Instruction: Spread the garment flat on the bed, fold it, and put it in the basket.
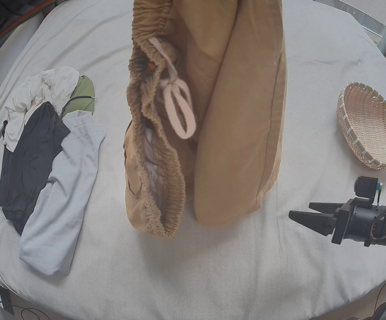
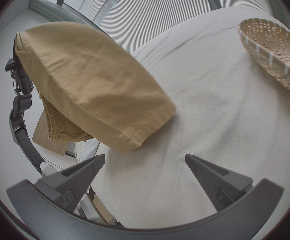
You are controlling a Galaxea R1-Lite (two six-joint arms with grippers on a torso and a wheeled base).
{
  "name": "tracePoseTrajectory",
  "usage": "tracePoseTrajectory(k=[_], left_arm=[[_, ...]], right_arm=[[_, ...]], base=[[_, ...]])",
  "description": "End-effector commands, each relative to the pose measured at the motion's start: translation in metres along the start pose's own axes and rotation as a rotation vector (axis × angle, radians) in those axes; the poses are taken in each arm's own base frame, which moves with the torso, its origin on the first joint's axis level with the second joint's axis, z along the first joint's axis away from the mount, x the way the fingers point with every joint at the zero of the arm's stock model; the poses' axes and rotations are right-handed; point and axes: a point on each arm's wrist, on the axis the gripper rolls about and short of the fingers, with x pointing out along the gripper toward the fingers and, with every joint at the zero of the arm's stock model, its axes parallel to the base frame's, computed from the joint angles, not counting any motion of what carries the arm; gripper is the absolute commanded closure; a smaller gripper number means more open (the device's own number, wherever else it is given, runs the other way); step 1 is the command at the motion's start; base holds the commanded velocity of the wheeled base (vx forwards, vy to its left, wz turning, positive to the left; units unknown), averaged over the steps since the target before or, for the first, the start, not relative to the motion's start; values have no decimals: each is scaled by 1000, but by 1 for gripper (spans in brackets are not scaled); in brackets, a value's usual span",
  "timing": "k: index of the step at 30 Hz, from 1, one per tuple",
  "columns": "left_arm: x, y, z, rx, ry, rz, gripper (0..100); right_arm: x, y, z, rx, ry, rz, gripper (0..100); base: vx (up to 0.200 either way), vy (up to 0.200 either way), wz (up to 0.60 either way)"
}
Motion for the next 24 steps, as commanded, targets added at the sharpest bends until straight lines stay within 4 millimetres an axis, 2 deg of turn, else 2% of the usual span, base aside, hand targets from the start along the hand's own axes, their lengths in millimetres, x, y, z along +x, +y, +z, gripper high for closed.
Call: tracePoseTrajectory(k=[1, 7, 19, 24], left_arm=[[-2, -3, 1, 2, -3, -4, 100], [-2, -5, 2, 5, -6, -7, 100], [-2, -6, 3, 6, -8, -12, 100], [-1, -6, 2, 4, -6, -14, 100]], right_arm=[[30, -1, -15, -2, 94, 53, 0], [52, 0, -20, -23, 85, 94, 0], [77, 7, -24, -51, 51, 159, 0], [89, 11, -21, -76, -19, 205, 0]], base=[[0, 0, 0], [0, 0, 0], [0, 0, 0], [0, 0, 0]])
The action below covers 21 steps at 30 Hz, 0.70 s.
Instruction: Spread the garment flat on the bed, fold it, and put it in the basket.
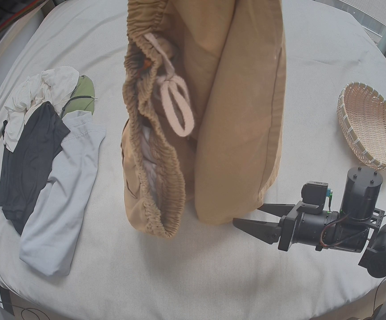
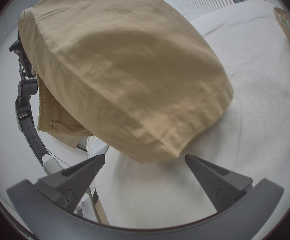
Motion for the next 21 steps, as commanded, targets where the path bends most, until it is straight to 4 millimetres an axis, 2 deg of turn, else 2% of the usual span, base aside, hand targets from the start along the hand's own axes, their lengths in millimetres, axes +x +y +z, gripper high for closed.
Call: tracePoseTrajectory(k=[1, 3, 4, 11, 17, 21], left_arm=[[0, -1, 0, 1, -1, -4, 100], [0, -1, 0, 1, -1, -4, 100], [0, -1, 0, 1, -1, -4, 100], [-1, 2, 0, 1, -2, 11, 100], [-5, 8, 5, 17, -22, 53, 100], [-8, 8, 8, 23, -29, 63, 100]], right_arm=[[13, -2, -6, -6, 2, 20, 0], [15, 0, -7, -11, -4, 35, 0], [15, 1, -7, -14, -9, 39, 100], [10, 4, -3, -24, -32, 47, 100], [-18, 12, 11, -55, -109, 46, 100], [-46, 15, 18, -80, -170, 29, 100]], base=[[0, 0, 0], [0, 0, 0], [0, 0, 0], [0, 0, 0], [0, 0, 0], [0, 0, 0]])
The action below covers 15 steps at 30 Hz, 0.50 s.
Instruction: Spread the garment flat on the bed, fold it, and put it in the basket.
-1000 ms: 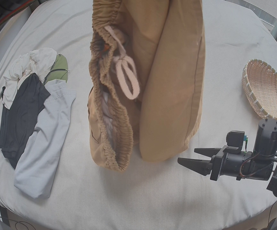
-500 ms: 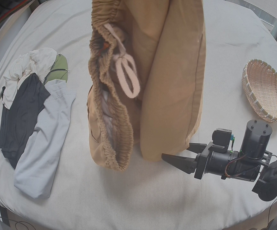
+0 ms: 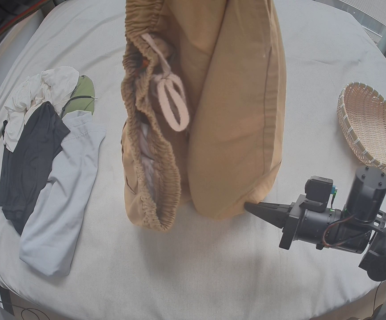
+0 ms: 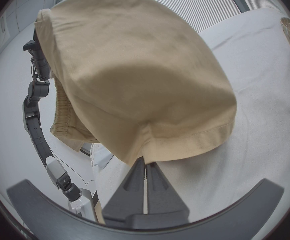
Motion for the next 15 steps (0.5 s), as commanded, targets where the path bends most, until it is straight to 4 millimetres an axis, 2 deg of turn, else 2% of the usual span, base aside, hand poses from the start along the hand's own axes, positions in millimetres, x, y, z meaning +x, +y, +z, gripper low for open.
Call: tracePoseTrajectory(k=[1, 3, 4, 5, 8, 10, 15], left_arm=[[-3, 1, 5, 12, -12, 14, 100], [-3, 0, 7, 15, -26, 28, 100], [-3, 0, 7, 15, -26, 28, 100], [-3, 0, 11, 22, -55, 54, 100], [-4, -1, 13, 11, -76, 111, 100], [-10, -9, 18, 4, -87, 143, 100], [-15, -14, 23, -6, -86, 184, 100]], right_arm=[[-40, 8, 17, -39, -103, -22, 100], [-53, 9, 23, -50, -148, -36, 100], [-53, 9, 23, -50, -148, -36, 100], [-64, 11, 32, -66, -202, -51, 100], [-80, 8, 49, -88, -292, -101, 100], [-88, 5, 59, -98, -351, -142, 100], [-109, 16, 78, -104, -469, -144, 100]], base=[[0, 0, 0], [0, 0, 0], [0, 0, 0], [0, 0, 0], [0, 0, 0], [0, 0, 0], [0, 0, 0]])
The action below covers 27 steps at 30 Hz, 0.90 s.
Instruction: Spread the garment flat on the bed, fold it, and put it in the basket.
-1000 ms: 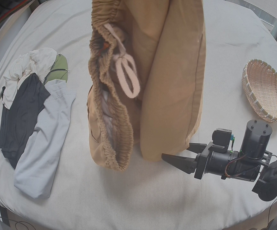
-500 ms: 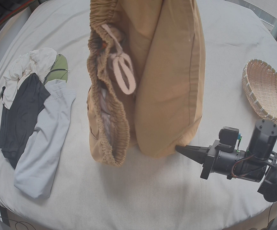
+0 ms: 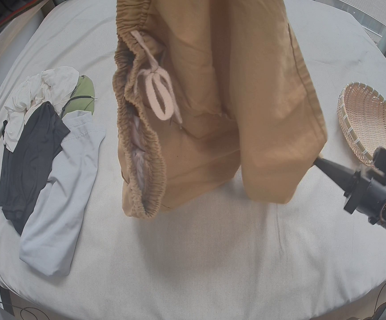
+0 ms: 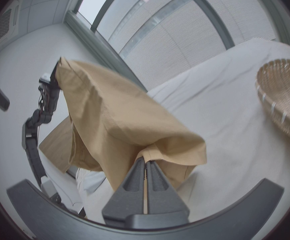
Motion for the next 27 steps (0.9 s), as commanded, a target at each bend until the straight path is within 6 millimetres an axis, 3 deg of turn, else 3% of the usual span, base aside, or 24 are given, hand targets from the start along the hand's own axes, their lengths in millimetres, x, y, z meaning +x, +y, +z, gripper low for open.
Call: tracePoseTrajectory(k=[1, 6, 11, 15, 24, 27], left_arm=[[-11, -9, 15, 17, -43, 47, 100], [-15, -12, 21, 16, -67, 96, 100], [-24, -20, 25, 0, -66, 125, 100], [-47, -18, 11, -95, 8, 210, 100], [-77, 19, -41, -223, 96, 369, 100], [-86, 35, -57, -247, 65, 393, 100]], right_arm=[[-31, 14, 46, -14, -215, 5, 100], [-45, 20, 72, -18, -272, -29, 100], [-67, 41, 108, -23, -323, -24, 100], [-76, 47, 122, 14, -307, -68, 100], [-61, 4, 83, 99, -102, -275, 100], [-59, -12, 43, 169, 41, -326, 100]], base=[[0, 0, 0], [0, 0, 0], [0, 0, 0], [0, 0, 0], [0, 0, 0], [0, 0, 0]])
